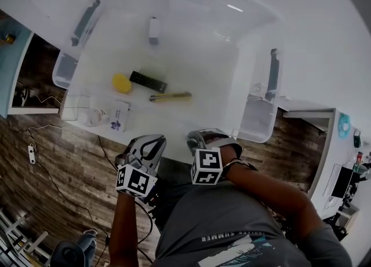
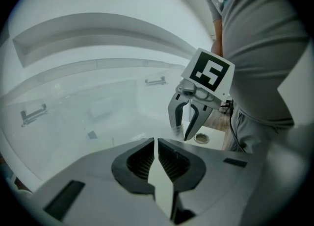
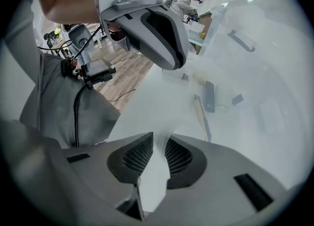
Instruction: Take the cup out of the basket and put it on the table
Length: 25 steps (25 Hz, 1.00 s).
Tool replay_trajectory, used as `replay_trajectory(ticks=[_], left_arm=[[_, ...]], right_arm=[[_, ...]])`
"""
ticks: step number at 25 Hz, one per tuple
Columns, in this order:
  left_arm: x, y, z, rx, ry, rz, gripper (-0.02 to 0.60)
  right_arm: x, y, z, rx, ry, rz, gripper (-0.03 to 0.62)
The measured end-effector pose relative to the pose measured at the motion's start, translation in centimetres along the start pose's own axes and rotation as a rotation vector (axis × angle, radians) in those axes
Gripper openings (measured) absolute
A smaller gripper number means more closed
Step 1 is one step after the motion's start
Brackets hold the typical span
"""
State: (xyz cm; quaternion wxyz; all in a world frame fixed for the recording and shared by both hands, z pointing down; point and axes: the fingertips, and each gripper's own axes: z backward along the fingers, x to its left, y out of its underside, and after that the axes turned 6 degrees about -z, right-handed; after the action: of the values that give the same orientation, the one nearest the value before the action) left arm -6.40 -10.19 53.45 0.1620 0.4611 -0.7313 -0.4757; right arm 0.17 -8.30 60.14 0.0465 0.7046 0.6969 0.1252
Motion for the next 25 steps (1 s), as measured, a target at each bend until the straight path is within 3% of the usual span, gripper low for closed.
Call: replay_trajectory(ticks=[4,10,25], left_arm=[[-1.4,0.0,-0.5,0.013,0.052,-0.007,0.017],[-3.3,-0.2,-2.0,0.026,0.132,-0.027,0.017],[-4.0,-0.5,-3.7,0.041,0.189,-0.046,0.017]], right_arm=[[0.3,0.4,0.3,-0.019,-0.003,-0.012,0.074],[0.8,-0.4,0.3,-0.071,-0.025,0.051,0.074],[0.9,0.2,0.2,-0.113,-0.069,0.035,0.089]])
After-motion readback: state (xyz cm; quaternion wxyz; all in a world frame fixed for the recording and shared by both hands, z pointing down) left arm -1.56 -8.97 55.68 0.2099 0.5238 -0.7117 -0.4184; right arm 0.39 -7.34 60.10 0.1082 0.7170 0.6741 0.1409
